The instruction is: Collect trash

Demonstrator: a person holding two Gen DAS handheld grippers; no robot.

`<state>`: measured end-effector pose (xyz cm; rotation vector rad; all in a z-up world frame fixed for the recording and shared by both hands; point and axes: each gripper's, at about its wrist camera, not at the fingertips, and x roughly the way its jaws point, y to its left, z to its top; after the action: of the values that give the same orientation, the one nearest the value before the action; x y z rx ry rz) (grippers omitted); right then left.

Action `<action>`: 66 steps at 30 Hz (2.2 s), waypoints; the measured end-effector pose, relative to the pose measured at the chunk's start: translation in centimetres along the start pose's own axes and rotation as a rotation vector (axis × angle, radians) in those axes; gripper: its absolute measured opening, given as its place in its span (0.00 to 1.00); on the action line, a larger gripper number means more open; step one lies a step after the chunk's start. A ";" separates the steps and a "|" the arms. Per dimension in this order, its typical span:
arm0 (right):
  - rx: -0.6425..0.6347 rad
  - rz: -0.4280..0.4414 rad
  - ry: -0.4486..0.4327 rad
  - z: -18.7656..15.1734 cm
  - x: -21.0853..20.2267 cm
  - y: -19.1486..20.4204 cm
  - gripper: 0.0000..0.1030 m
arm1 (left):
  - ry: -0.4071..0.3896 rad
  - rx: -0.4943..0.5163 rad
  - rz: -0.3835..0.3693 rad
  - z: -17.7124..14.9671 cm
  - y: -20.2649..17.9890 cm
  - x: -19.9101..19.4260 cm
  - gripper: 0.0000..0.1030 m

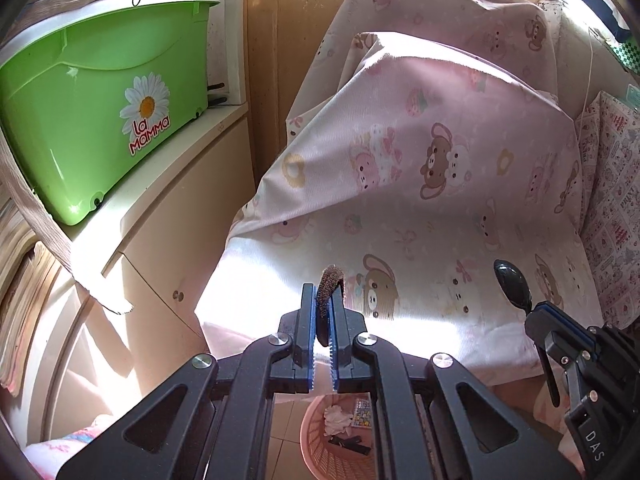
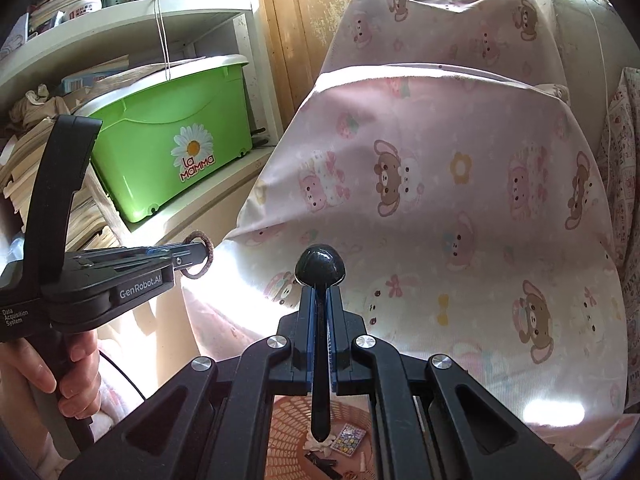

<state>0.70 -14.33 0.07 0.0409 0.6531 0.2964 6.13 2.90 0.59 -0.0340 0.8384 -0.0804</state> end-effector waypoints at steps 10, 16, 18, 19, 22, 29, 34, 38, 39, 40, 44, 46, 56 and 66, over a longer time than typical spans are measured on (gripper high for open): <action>0.007 0.119 0.140 -3.8 0.3 0.6 0.06 | 0.198 -0.045 -0.125 -4.5 -0.6 1.8 0.05; -0.005 0.147 0.212 -5.6 1.4 1.2 0.06 | 0.327 -0.031 -0.133 -6.2 -1.3 3.8 0.05; -0.010 0.132 0.258 -6.4 2.5 1.1 0.06 | 0.366 -0.036 -0.131 -6.9 -1.3 4.8 0.05; -0.009 0.121 0.295 -6.9 3.3 0.9 0.06 | 0.394 -0.044 -0.133 -7.2 -1.3 5.4 0.05; 0.007 0.115 0.364 -8.8 5.5 0.4 0.06 | 0.482 -0.093 -0.154 -8.4 -0.9 7.6 0.05; -0.034 0.046 0.458 -12.8 9.7 0.0 0.06 | 0.597 -0.134 -0.152 -11.5 -0.3 11.9 0.05; -0.041 -0.011 0.499 -15.4 12.6 -0.5 0.06 | 0.663 -0.119 -0.108 -13.6 -0.2 14.9 0.05; -0.061 -0.037 0.506 -16.8 13.7 -0.9 0.06 | 0.686 -0.087 -0.106 -14.8 -0.6 15.4 0.05; -0.069 -0.044 0.499 -17.0 13.7 -0.9 0.06 | 0.686 -0.081 -0.106 -15.0 -0.6 15.5 0.05; -0.078 -0.046 0.496 -17.3 14.0 -0.8 0.06 | 0.690 -0.072 -0.103 -15.2 -0.6 15.6 0.05; -0.075 -0.041 0.534 -18.3 14.7 -1.2 0.08 | 0.705 -0.099 -0.100 -15.7 -0.4 15.8 0.10; -0.056 -0.056 0.561 -18.5 15.0 -1.7 0.20 | 0.687 -0.079 -0.073 -15.4 -0.5 15.5 0.25; -0.050 -0.142 0.423 -14.3 10.3 -2.1 0.46 | 0.431 -0.048 0.010 -10.3 -0.5 9.2 0.60; -0.017 -0.173 0.187 -7.9 0.6 -2.8 0.64 | 0.126 0.014 0.037 -5.7 -1.3 0.8 0.65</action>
<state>-2.86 -17.29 -6.94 -0.0599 0.8338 0.1394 2.36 1.57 -3.78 0.0001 0.9639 -0.0539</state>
